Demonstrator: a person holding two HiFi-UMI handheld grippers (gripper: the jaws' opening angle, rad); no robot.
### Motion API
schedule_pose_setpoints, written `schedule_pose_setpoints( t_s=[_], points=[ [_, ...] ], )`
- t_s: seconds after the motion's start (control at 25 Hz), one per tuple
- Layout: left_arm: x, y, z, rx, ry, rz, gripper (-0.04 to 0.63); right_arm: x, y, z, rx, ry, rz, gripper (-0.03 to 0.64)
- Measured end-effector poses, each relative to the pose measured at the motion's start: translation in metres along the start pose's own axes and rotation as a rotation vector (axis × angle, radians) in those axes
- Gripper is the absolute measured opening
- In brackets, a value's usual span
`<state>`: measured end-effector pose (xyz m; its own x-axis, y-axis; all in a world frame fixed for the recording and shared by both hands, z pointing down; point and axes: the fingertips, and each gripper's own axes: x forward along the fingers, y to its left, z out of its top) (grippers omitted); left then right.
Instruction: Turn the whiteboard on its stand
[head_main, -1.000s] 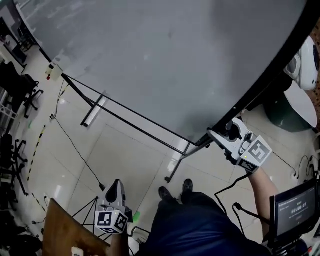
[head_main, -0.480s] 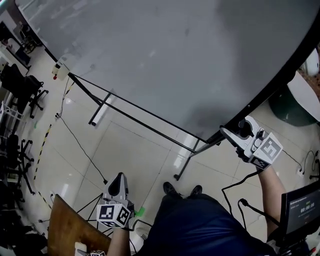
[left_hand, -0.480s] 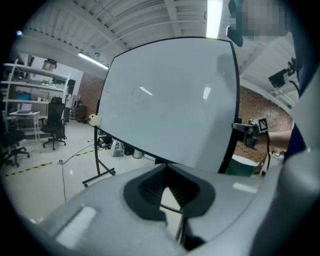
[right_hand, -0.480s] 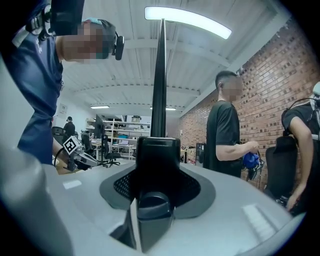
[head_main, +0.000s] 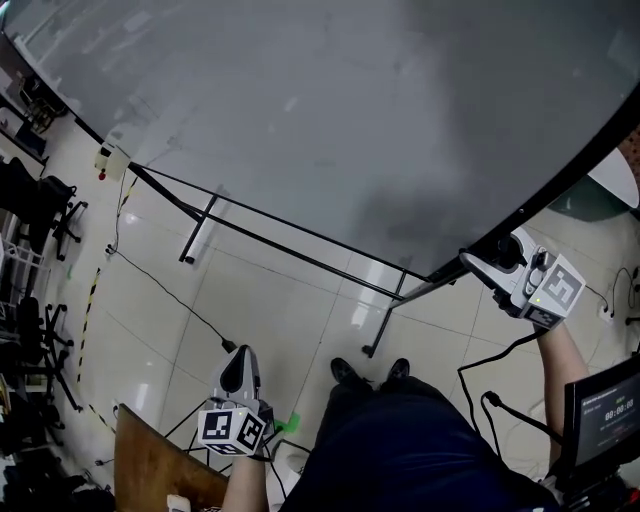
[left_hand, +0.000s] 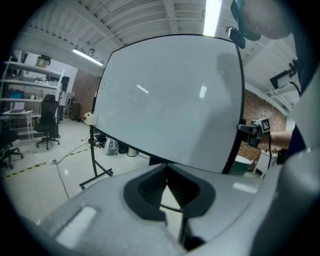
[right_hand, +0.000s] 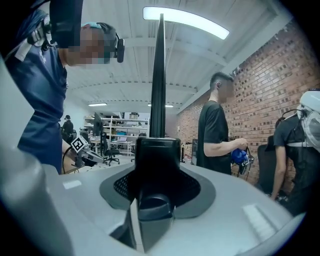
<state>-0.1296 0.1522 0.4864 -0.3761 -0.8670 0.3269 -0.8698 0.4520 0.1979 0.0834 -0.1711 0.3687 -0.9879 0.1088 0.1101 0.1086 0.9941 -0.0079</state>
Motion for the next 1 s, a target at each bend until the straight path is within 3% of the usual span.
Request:
schedule_pose_setpoints(
  t_s=[0.4,1.0],
  points=[
    [0.004,0.015,0.000,0.020,0.031,-0.057,0.005,-0.019,-0.015,-0.006,-0.024,0.043,-0.040,0.172],
    [0.021,0.047,0.020,0.111,0.031,-0.069,0.006,-0.010,-0.016,-0.003,-0.004,-0.023,-0.098,0.173]
  ],
)
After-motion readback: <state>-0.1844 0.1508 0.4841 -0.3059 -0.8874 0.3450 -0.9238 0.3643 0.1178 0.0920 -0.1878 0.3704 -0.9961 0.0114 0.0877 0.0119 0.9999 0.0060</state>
